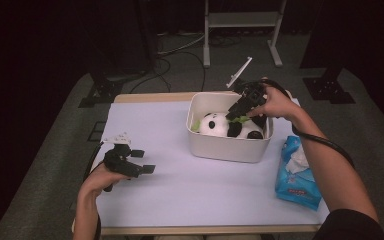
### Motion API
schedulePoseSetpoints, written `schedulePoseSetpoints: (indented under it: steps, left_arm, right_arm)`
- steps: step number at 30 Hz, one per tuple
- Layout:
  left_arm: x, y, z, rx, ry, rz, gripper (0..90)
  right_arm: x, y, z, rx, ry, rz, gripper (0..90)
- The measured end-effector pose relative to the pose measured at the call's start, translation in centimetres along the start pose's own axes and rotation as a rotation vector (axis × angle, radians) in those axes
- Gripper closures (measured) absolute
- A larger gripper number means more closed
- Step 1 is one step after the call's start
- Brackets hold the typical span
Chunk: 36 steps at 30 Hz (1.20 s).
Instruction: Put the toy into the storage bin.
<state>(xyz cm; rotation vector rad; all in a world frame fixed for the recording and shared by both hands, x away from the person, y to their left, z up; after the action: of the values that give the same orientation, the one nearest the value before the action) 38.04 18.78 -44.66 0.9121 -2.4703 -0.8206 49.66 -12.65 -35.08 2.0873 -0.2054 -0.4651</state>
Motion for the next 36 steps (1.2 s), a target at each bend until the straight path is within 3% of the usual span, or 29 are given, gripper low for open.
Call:
schedulePoseSetpoints:
  steps: [7,12,36]
  left_arm:
    - [-0.1,0.2,-0.2,0.009,-0.005,-0.002,9.4]
    - [-0.3,0.3,-0.1,0.013,0.006,-0.005,9.5]
    - [0.4,-0.4,-0.5,0.005,-0.009,0.006,9.4]
  right_arm:
    - [-0.5,1.5,0.7,0.020,-0.011,0.018,56.1]
    - [-1.0,2.4,1.4,0.066,-0.033,0.005,53.2]
    - [-2.8,5.5,7.2,0.186,-0.094,0.028,48.8]
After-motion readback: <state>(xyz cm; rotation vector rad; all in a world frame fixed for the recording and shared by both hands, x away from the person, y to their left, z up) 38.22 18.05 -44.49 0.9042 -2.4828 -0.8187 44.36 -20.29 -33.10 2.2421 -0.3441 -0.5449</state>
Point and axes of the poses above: each handheld gripper's, and its own axes: y roughly backward along the jaws, z roughly out of its underside, x roughly to its right, the point moved 8 cm from there along -y, roughly forward along the jaws, and after that the axes turned 11 degrees about -z, right-handed, at the moved point
